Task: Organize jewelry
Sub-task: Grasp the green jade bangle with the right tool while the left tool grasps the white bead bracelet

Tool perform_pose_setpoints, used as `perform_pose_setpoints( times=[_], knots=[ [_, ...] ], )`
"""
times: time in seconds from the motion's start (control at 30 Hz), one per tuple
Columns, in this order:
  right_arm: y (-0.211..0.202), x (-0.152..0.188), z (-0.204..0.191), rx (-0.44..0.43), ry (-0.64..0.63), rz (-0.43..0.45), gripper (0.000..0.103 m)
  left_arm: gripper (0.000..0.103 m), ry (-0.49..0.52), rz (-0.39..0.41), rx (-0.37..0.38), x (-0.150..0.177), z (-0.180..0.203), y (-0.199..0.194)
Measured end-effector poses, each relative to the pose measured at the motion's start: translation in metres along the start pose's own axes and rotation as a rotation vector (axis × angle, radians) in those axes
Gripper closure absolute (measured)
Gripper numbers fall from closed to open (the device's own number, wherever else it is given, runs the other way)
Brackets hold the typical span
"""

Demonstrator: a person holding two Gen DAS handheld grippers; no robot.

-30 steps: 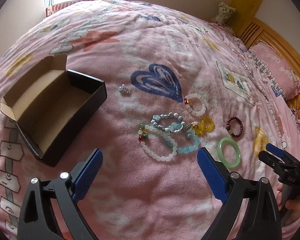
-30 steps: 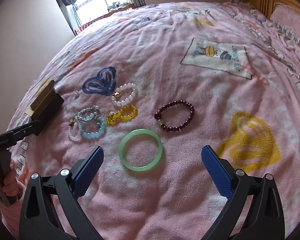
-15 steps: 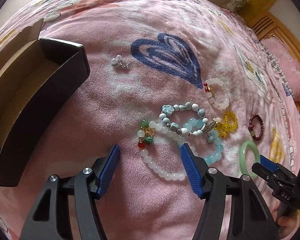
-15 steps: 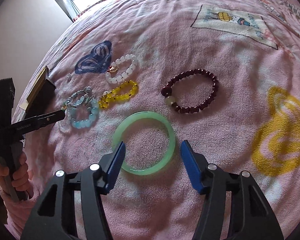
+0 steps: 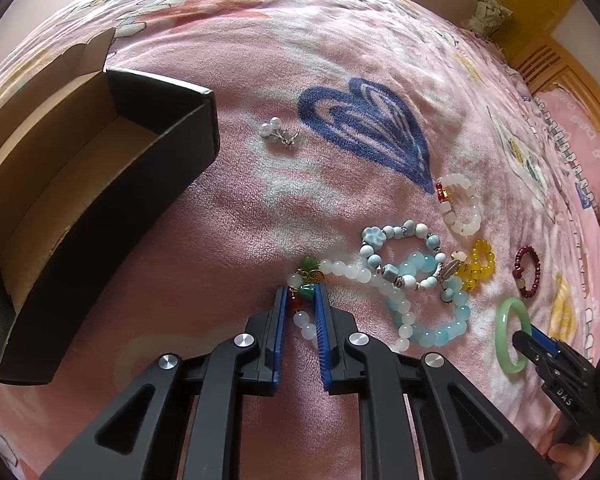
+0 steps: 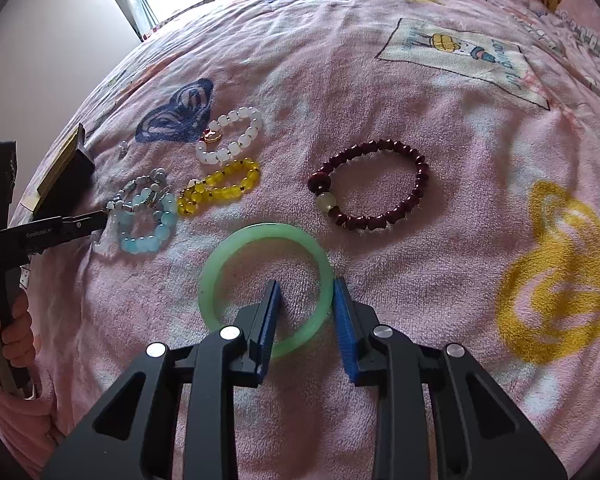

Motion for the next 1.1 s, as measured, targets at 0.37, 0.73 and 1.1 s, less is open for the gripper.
perform_pose_setpoints(
  times=[0.37, 0.73, 1.1],
  knots=[
    [-0.017, -0.008, -0.001, -0.033, 0.012, 0.046, 0.089, 0.095, 0.047, 0.111, 0.012, -0.008, 0.017, -0.039],
    [-0.048, -0.02, -0.014, -0.064, -0.017, 0.122, 0.09, 0.095, 0.078, 0.152, 0.035, -0.014, 0.039, -0.06],
    [-0.076, -0.034, -0.034, -0.084, -0.04, 0.192, 0.089, 0.095, 0.127, 0.264, -0.027, -0.03, 0.039, -0.099]
  ],
)
Point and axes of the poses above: each gripper's, at about its wrist camera, not at the fingertips, and y roughly the way its jaws point, z to its right, x to its underside, the point moved 3 cm from there along y, roughly the way its jaws point, and after that the axes turned 11 degrees about z, right-handed, at the moved point
